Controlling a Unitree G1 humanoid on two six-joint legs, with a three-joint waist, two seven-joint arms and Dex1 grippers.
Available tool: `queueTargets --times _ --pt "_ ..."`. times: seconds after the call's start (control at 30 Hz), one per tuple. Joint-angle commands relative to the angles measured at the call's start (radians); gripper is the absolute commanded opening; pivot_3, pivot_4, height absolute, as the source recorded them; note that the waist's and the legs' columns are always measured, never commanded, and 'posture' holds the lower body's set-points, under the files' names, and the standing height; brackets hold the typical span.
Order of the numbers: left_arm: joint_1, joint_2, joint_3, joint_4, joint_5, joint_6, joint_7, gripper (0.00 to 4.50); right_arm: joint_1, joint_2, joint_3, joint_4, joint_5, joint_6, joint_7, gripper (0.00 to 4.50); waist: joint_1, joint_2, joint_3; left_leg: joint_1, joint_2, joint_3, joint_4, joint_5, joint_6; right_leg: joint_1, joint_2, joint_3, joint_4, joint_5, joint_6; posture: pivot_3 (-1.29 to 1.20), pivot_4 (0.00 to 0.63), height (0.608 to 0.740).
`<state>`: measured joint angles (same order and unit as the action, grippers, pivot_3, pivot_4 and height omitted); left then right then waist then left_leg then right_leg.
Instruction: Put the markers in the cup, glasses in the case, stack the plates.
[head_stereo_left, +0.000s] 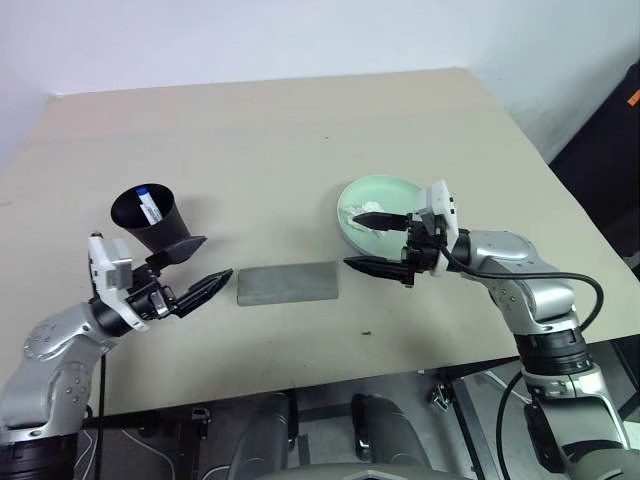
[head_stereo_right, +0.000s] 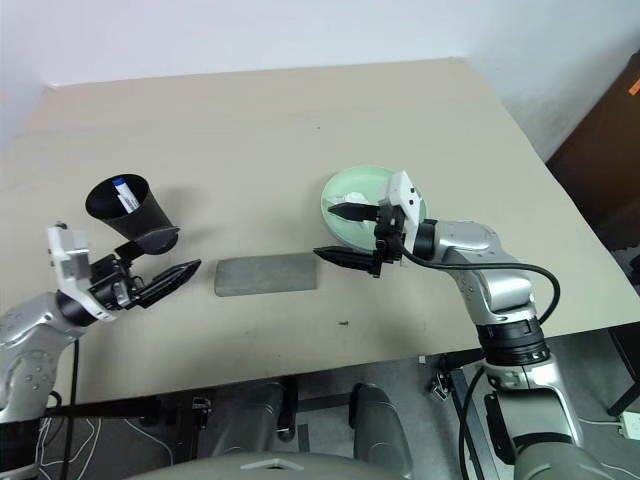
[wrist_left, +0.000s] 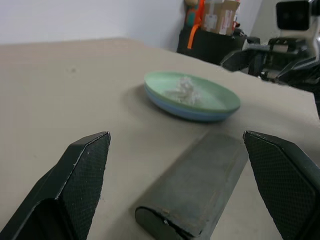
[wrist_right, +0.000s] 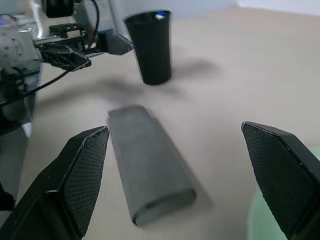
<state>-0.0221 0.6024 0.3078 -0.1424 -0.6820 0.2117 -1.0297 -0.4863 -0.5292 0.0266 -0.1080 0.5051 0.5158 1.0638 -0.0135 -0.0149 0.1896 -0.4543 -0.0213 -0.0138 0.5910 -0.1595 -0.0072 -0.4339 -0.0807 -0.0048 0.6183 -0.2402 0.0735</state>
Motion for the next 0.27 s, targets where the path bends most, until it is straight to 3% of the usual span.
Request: queueTargets --times 0.03,0.27 --pt "-0.079 -0.014 -0.014 0.066 0.031 -0.056 -0.018 4.45 -0.004 0.001 -0.033 -0.04 0.002 -0.027 -0.039 4.5 0.002 0.0 0.0 0.0 0.0 0.0 0.0 0.0 0.0 0.0 0.0 0.0 0.001 0.0 0.0 0.0 0.15 0.735" --pt "-0.142 -0.037 -0.042 0.162 0.065 -0.105 -0.065 4.45 0.009 0.002 -0.038 -0.061 0.018 -0.036 -0.074 4.5 0.0 0.0 0.0 0.0 0.001 0.004 0.003 0.0 0.002 0.001 -0.001 0.0 0.0 0.0 0.0 0.0 0.15 0.735"
